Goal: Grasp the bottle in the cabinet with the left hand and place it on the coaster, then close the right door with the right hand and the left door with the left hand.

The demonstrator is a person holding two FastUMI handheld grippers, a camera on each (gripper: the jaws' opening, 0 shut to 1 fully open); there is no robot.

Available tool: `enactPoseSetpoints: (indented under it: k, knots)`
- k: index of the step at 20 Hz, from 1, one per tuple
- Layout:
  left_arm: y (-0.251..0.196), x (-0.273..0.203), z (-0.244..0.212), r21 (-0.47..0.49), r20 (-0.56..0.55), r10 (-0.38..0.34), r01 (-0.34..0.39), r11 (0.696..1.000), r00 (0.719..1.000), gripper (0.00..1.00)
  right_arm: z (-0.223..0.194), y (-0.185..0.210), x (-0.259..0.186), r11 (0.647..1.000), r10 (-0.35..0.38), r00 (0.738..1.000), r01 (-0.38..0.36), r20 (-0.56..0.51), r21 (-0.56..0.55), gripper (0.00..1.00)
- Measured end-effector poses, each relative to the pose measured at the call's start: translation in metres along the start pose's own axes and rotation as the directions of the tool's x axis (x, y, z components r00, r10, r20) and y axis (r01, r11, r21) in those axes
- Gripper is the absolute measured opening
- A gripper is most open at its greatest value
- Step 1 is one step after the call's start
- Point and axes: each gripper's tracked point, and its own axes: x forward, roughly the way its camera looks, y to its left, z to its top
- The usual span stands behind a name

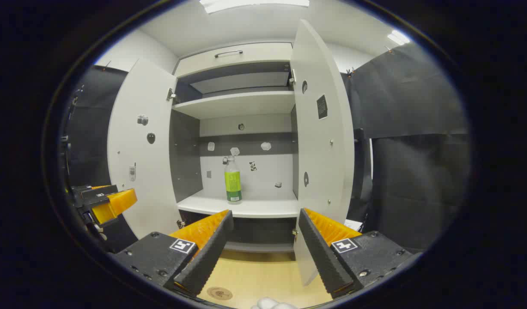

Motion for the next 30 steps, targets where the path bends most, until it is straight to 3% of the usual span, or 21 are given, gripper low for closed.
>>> enactPoseSetpoints:
  k: [3, 4, 5, 10, 11, 15, 16, 18, 21, 25, 28, 29, 30]
  knots:
    - [-0.002, 0.0, 0.0, 0.01, 0.004, -0.002, 0.002, 1.0, 1.0, 1.0, 0.0, 0.001, -0.001, 1.0, -0.001, 1.0, 0.001, 0.0, -0.003, 1.0]
    - [-0.003, 0.001, -0.001, 0.009, 0.002, -0.006, 0.006, 1.0, 1.0, 0.92, 0.0, 0.001, -0.002, 1.0, -0.003, 1.0, 0.003, 0.0, -0.004, 1.0]
    - [-0.003, 0.001, -0.001, 0.007, 0.001, -0.011, 0.011, 1.0, 1.0, 0.96, 0.0, 0.001, -0.003, 1.0, -0.004, 1.0, 0.004, 0.0, -0.004, 1.0]
    - [-0.01, 0.008, 0.002, 0.006, 0.013, -0.032, 0.032, 0.999, 0.999, 0.96, 0.0, 0.002, -0.002, 1.0, -0.007, 1.0, 0.007, -0.007, -0.009, 1.0]
    - [-0.012, 0.011, 0.003, 0.007, 0.014, -0.037, 0.037, 0.999, 0.999, 1.0, -0.002, 0.003, -0.001, 1.0, -0.006, 1.0, 0.006, -0.009, -0.008, 1.0]
    - [-0.022, 0.038, 0.0, -0.003, 0.02, -0.066, 0.067, 0.998, 0.998, 0.96, -0.002, 0.005, 0.002, 1.0, -0.008, 1.0, 0.008, -0.02, -0.009, 1.0]
    - [-0.026, 0.048, -0.002, -0.007, 0.015, -0.073, 0.073, 0.997, 0.997, 1.0, 0.0, 0.006, 0.004, 1.0, -0.009, 1.0, 0.008, -0.023, -0.01, 1.0]
    - [-0.033, 0.072, 0.001, -0.014, 0.032, -0.085, 0.085, 0.996, 0.996, 0.96, 0.003, 0.005, 0.006, 1.0, -0.02, 1.0, 0.019, -0.024, -0.018, 1.0]
    - [-0.044, 0.116, 0.007, -0.011, 0.067, -0.099, 0.1, 0.995, 0.993, 1.0, 0.007, 0.001, 0.009, 0.998, -0.04, 0.999, 0.038, -0.032, -0.046, 1.0]
    - [-0.067, 0.183, 0.01, -0.022, 0.075, -0.116, 0.118, 0.993, 0.99, 0.96, 0.011, -0.003, 0.013, 0.997, -0.067, 0.996, 0.064, -0.066, -0.052, 1.0]
    - [-0.088, 0.234, 0.016, -0.01, 0.097, -0.131, 0.132, 0.991, 0.987, 1.0, 0.015, 0.0, 0.015, 0.996, -0.077, 0.994, 0.073, -0.076, -0.053, 1.0]
    - [-0.096, 0.251, 0.014, -0.006, 0.093, -0.137, 0.138, 0.99, 0.986, 0.96, 0.016, 0.001, 0.016, 0.996, -0.078, 0.994, 0.074, -0.078, -0.056, 1.0]
    - [-0.1, 0.267, 0.012, -0.009, 0.084, -0.133, 0.134, 0.991, 0.988, 1.0, 0.016, 0.002, 0.017, 0.995, -0.08, 0.994, 0.076, -0.078, -0.06, 1.0]
